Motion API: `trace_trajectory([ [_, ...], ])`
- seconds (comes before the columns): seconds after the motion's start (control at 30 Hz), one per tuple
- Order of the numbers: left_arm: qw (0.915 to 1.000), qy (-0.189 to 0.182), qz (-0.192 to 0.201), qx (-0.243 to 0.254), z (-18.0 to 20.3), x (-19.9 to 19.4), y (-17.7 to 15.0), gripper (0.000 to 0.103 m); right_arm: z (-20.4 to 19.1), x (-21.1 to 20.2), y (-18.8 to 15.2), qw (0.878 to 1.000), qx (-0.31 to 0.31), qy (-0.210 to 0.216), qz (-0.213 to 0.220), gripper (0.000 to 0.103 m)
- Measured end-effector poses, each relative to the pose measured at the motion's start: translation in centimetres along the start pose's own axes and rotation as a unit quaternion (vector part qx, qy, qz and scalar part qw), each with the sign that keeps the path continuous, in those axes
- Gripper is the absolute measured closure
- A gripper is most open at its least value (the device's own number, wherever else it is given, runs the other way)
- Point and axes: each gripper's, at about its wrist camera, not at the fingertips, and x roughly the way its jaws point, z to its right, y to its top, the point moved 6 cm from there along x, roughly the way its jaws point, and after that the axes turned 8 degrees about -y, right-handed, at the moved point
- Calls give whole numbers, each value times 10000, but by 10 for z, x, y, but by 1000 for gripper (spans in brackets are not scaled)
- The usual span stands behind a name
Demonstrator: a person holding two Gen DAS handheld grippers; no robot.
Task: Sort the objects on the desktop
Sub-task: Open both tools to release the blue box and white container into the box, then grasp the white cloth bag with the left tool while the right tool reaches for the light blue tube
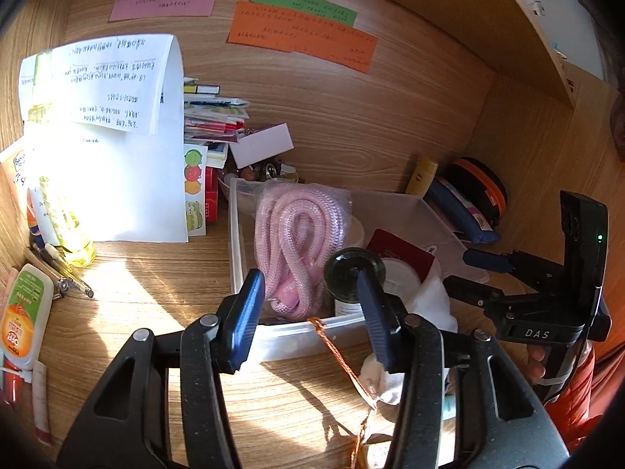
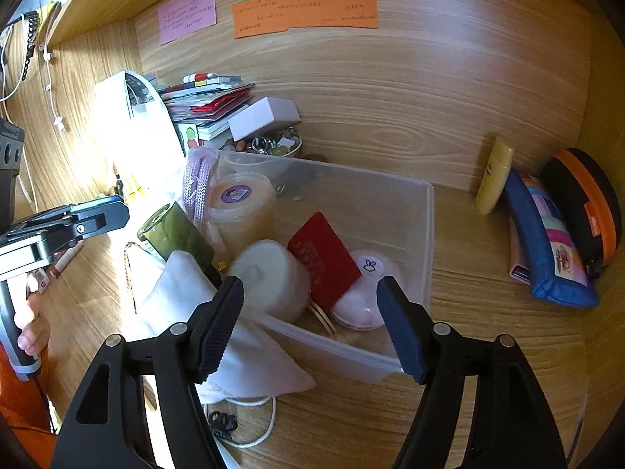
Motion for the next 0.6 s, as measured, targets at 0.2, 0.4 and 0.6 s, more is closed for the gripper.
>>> trace_trajectory([
  [0.2,9999,-4,24,146,17,-7,-2,47,3,-11,-7,10000,-5,-9,37,34],
  [0.4,9993,37,66,360,38,-13,-8,30,9,-25,-15,9998,81,149,128,27],
  [0.6,9982,-3,-129,585,59,-8,-22,29,16,-32,-29,9998,142,83,101,22],
])
